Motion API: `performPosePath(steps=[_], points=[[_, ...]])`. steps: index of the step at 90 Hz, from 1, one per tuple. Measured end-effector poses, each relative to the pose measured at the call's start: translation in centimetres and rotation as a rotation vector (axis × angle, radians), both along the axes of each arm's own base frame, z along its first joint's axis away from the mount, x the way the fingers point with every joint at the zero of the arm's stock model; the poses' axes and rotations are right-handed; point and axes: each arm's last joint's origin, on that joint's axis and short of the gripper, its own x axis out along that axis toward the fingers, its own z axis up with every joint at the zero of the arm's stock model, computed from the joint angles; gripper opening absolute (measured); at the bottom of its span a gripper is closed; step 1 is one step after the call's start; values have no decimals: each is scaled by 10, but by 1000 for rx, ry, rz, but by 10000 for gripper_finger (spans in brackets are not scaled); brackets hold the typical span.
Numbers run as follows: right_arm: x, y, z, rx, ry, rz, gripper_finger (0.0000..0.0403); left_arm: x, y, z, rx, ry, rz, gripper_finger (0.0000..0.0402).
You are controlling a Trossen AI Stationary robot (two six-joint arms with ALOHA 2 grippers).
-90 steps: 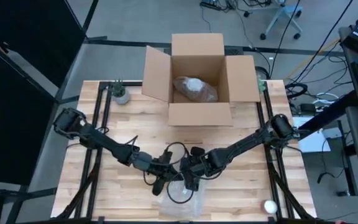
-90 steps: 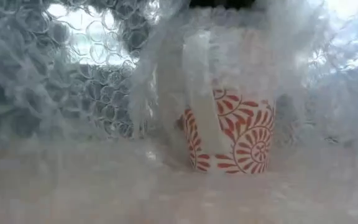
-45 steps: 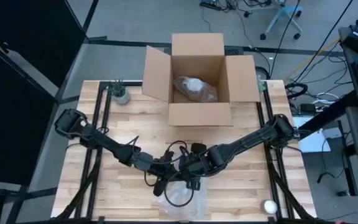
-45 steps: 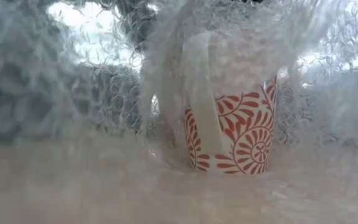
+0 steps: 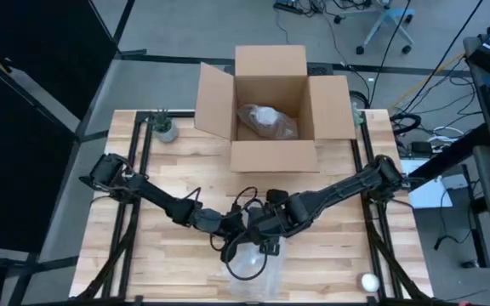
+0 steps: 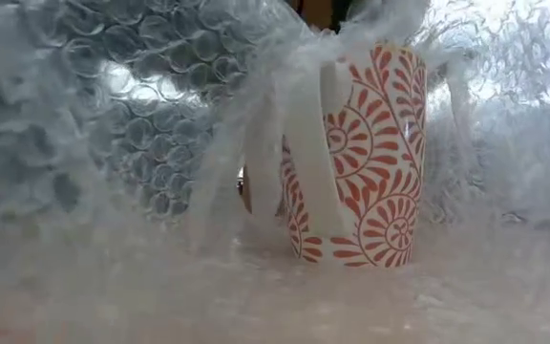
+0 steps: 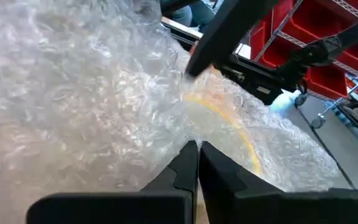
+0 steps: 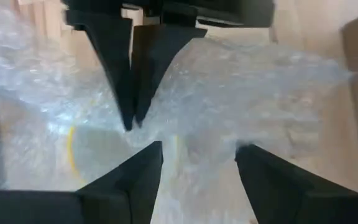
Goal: Wrap mug
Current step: Wrap the orange patterned mug with the transparent bubble wrap
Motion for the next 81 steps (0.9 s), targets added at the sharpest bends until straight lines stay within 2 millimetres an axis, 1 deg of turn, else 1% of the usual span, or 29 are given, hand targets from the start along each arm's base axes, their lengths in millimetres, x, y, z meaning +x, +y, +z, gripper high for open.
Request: performPosePath(steps=[8,17,28,34,39,49,60,68,74,81], points=[[-6,9,9,3,1,13,192,0,0,0,0,0,1,0],[-14,24,7,-16,1,42,192,0,0,1,-5,-12,0,0],[-26,37,-13,-155,2,4,192,1,0,1,-8,-21,0,0],[-33,39,-27,-239,13,-37,192,1,0,1,-8,-21,0,0],[-36,39,-36,-268,5,-67,192,1,0,1,-8,-22,-1,0],[-32,38,-50,-254,-16,-94,192,1,0,1,-8,-23,-1,0],[-19,38,-53,-200,-118,-82,192,1,-1,2,-9,-24,-2,0],[-11,35,-57,-167,-161,-69,192,1,-1,1,-9,-24,-3,0],[-8,31,-64,-142,-162,-76,192,0,-1,1,-10,-22,-7,0],[-8,26,-78,-122,-146,-87,192,1,-1,2,-11,-24,-7,0]])
